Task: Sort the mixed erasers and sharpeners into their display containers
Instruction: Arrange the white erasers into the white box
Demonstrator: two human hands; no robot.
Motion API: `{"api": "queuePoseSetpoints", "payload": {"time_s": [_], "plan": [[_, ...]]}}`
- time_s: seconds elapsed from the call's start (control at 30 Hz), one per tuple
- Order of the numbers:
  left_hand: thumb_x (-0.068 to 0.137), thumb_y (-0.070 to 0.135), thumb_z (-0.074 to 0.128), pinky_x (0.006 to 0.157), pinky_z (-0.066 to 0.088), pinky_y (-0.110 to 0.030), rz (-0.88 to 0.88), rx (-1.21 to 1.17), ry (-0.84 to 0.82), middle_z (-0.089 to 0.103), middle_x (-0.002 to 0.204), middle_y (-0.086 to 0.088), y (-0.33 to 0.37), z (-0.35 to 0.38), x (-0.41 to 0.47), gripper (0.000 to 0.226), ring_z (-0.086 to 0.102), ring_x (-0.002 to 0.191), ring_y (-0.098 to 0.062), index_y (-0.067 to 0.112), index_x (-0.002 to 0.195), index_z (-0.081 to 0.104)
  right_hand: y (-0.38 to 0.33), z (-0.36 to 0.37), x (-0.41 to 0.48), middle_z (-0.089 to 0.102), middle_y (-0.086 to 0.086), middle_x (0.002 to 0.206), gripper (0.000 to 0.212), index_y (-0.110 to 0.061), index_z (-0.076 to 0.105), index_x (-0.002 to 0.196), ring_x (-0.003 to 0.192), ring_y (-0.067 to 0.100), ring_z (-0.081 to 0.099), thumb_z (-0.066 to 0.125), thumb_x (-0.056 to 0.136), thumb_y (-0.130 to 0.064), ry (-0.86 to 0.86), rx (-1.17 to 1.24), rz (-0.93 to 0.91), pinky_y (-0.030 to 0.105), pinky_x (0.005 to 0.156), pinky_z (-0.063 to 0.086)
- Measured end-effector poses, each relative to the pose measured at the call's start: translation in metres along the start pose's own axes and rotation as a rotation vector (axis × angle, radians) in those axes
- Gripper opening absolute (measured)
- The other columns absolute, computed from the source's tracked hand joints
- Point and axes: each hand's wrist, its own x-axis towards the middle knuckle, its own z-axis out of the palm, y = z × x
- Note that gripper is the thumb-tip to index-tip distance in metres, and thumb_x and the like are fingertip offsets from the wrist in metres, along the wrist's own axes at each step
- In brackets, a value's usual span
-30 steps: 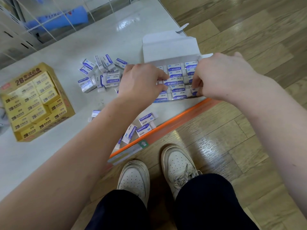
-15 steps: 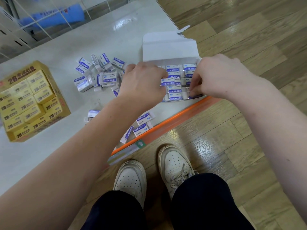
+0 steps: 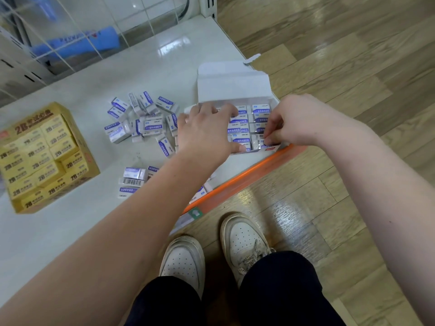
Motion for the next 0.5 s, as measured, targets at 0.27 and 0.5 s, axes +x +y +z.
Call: {"api": "queuePoseSetpoints", "payload": {"time_s": [0.27,0.5], "plan": [[0.074,0.059,0.068,0.11,0.021,-0.047,0.009,-0.022,-0.013,0.042,0.135,-0.002,-0.003,0.002,0.001,0.07,0.032,0.13,-0.025,0.039,0.134,0.036,-0.007,-0.003,0.005,0.058,-0.006,0.088,0.013,-0.035,0.064,0.072,0.09,0.016,0.041,0.078,0.072,-0.034,-0.007,-0.129,-0.002,0.039,0.086,0.03],[0.076,0.058,0.066,0.11,0.02,-0.047,0.01,-0.017,-0.007,0.041,0.134,-0.004,-0.002,0.004,-0.001,0.07,0.032,0.13,-0.026,0.037,0.135,0.035,-0.008,0.009,-0.001,0.061,-0.002,0.096,0.015,-0.034,0.06,0.069,0.095,0.019,0.047,0.074,0.076,-0.035,0.117,-0.155,0.031,0.046,0.095,0.029]]}}
